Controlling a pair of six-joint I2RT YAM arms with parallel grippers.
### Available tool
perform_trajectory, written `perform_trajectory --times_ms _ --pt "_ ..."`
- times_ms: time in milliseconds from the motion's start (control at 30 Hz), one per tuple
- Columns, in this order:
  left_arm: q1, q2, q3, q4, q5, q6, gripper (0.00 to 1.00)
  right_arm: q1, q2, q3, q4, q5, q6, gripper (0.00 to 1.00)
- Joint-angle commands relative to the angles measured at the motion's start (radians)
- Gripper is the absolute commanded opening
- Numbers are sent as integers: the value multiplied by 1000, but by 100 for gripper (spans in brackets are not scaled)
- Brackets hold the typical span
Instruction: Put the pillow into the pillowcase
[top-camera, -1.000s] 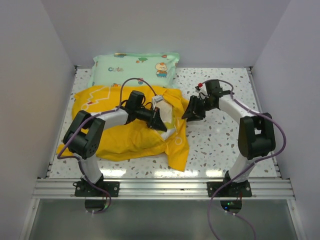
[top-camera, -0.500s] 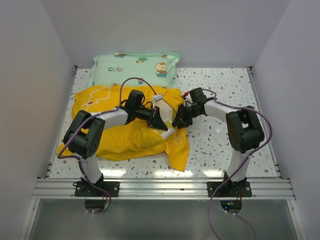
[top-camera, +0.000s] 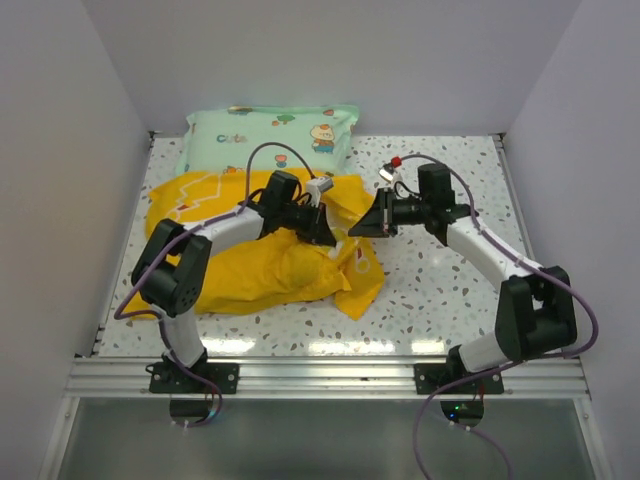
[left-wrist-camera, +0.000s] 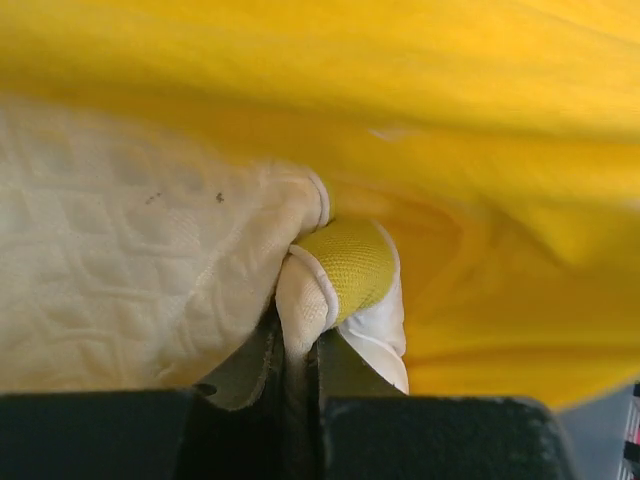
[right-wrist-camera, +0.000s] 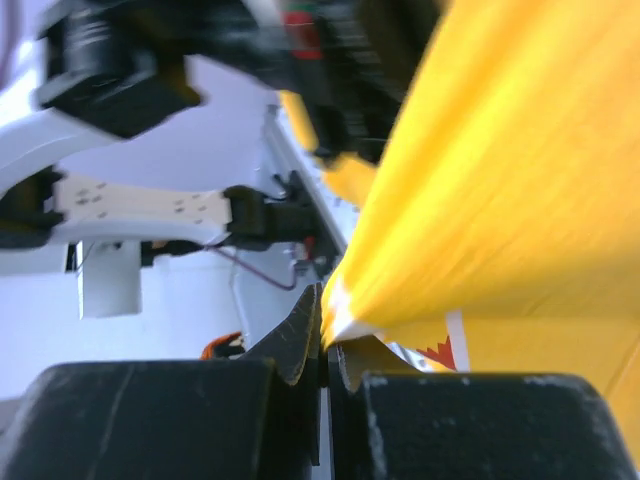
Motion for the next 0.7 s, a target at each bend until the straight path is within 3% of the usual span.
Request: perform_trajectory --times_ms 0,133,200,233,267,333,433,567,667 --pt "-8 55 49 84 -269 3 0 9 -63 24 121 -179 131 0" --pt "-80 119 81 153 -220 5 0 9 -83 30 259 -158 260 0" --pt "-110 80 35 218 -141 -8 23 7 -42 58 287 -147 300 0" --pt "-121 35 -18 295 -99 -28 51 -2 -25 72 285 -145 300 0" --pt "-117 -15 -137 454 -61 -78 64 -9 -16 81 269 -142 294 0" --pt "-80 -128 -175 454 41 -91 83 -37 -2 110 206 -133 223 0" --pt "-17 -264 -180 261 91 11 84 -65 5 142 23 -110 76 0" --pt "4 -436 -164 6 95 305 91 -82 16 156 -179 -73 -74 0" --pt "4 -522 -128 -114 -31 390 100 -82 24 155 -254 -26 -164 0"
